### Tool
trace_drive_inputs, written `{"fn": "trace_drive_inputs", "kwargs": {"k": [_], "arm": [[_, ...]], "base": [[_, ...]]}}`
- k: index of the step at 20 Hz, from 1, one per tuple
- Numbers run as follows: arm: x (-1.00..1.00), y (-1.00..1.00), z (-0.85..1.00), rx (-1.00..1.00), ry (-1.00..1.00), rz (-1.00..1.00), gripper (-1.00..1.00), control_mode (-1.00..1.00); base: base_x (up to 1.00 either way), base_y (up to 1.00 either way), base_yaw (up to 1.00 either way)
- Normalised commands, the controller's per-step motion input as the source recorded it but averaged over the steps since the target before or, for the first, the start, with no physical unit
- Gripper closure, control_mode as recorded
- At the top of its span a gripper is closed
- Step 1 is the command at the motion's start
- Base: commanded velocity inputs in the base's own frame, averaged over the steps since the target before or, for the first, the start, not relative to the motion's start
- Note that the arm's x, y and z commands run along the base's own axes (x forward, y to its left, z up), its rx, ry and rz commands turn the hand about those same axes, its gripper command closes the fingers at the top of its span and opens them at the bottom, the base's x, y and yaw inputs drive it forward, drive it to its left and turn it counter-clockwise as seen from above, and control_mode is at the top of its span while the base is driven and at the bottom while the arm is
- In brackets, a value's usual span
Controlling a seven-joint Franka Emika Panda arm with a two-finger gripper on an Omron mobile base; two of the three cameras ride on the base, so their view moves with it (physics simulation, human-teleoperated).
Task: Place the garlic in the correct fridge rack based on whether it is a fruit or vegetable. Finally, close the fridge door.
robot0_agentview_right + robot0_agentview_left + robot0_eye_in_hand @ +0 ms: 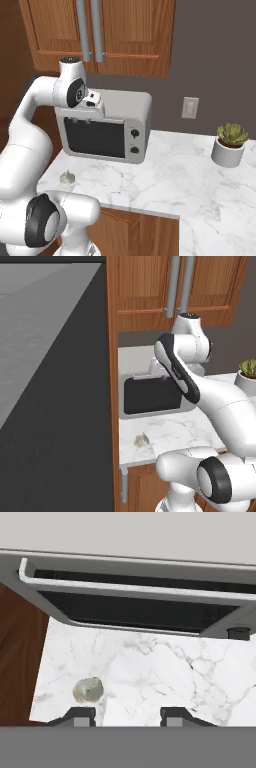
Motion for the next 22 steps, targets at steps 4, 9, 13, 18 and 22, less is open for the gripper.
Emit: {"fn": "trace_drive_inputs", "kwargs": {"k": [4, 9, 13, 18, 22], "arm": [[-0.18, 0.03, -0.01, -0.01, 0.00, 0.00, -1.00, -1.00], [-0.07, 0.46, -0.73, -0.10, 0.06, -0.01, -1.00, -1.00], [0.00, 0.65, -1.00, -0.01, 0.35, -0.09, -1.00, -1.00], [-0.05, 0.22, -0.91, -0.02, 0.29, -0.01, -1.00, -1.00], [-0.02, 0.05, -0.78, 0.00, 0.00, 0.00, -1.00, -1.00]], "base": [[0.00, 0.00, 0.00], [0.00, 0.00, 0.00], [0.00, 0.00, 0.00], [0.00, 0.00, 0.00], [0.00, 0.00, 0.00]]}}
